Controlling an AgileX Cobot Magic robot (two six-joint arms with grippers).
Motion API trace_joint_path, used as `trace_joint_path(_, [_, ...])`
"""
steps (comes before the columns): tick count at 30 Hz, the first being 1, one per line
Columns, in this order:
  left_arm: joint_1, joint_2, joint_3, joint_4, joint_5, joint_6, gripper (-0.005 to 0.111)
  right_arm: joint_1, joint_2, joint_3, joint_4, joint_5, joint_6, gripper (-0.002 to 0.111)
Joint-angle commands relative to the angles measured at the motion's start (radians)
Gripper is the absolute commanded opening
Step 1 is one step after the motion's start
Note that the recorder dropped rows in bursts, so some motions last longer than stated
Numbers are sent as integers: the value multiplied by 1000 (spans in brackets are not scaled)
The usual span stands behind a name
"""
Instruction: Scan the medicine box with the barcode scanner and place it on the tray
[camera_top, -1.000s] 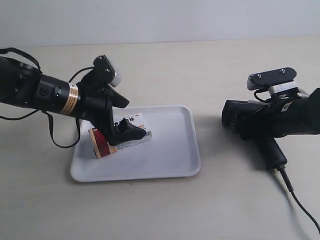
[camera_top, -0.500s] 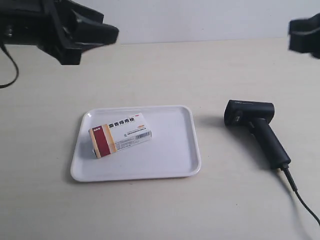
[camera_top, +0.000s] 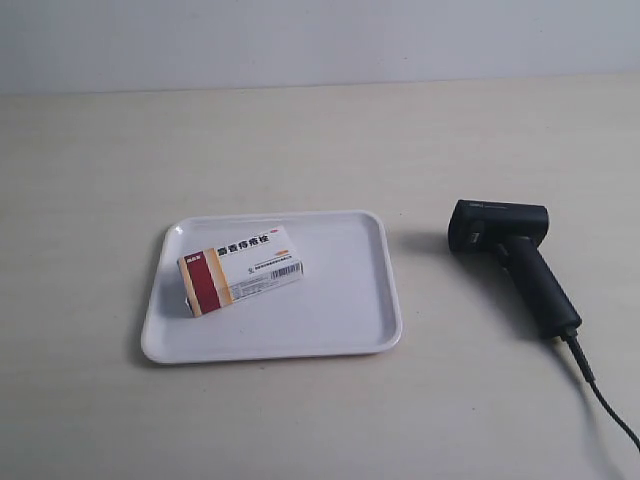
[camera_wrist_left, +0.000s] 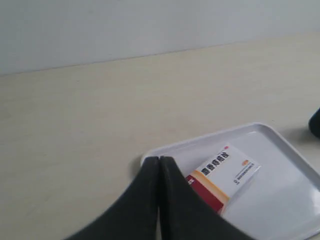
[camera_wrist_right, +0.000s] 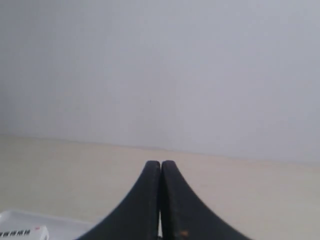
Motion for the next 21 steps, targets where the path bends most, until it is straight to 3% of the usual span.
trace_joint_path(1, [1, -187, 126, -37, 26, -39, 2, -2, -23, 25, 1, 91, 1, 0])
trace_joint_path(7, [1, -374, 247, -21, -13, -38, 2, -2, -23, 25, 1, 127, 1, 0])
trace_joint_path(11, [1, -396, 248, -20, -9, -33, 2, -2, -23, 25, 1, 127, 1, 0])
trace_joint_path(13, [1, -396, 248, -43, 27, 60, 2, -2, -23, 25, 1, 127, 1, 0])
trace_joint_path(15, [1, -403, 248, -426, 126, 376, 2, -2, -23, 25, 1, 127, 1, 0])
trace_joint_path(16, [1, -423, 248, -772, 143, 737, 2, -2, -23, 25, 1, 127, 1, 0])
trace_joint_path(18, [1, -461, 248, -1183, 90, 1261, 2, -2, -23, 25, 1, 127, 1, 0])
trace_joint_path(19, [3, -489, 248, -1274, 23, 1390, 2, -2, -23, 25, 1, 127, 1, 0])
trace_joint_path(21, [27, -557, 248, -1293, 46, 1405, 2, -2, -23, 25, 1, 127, 1, 0])
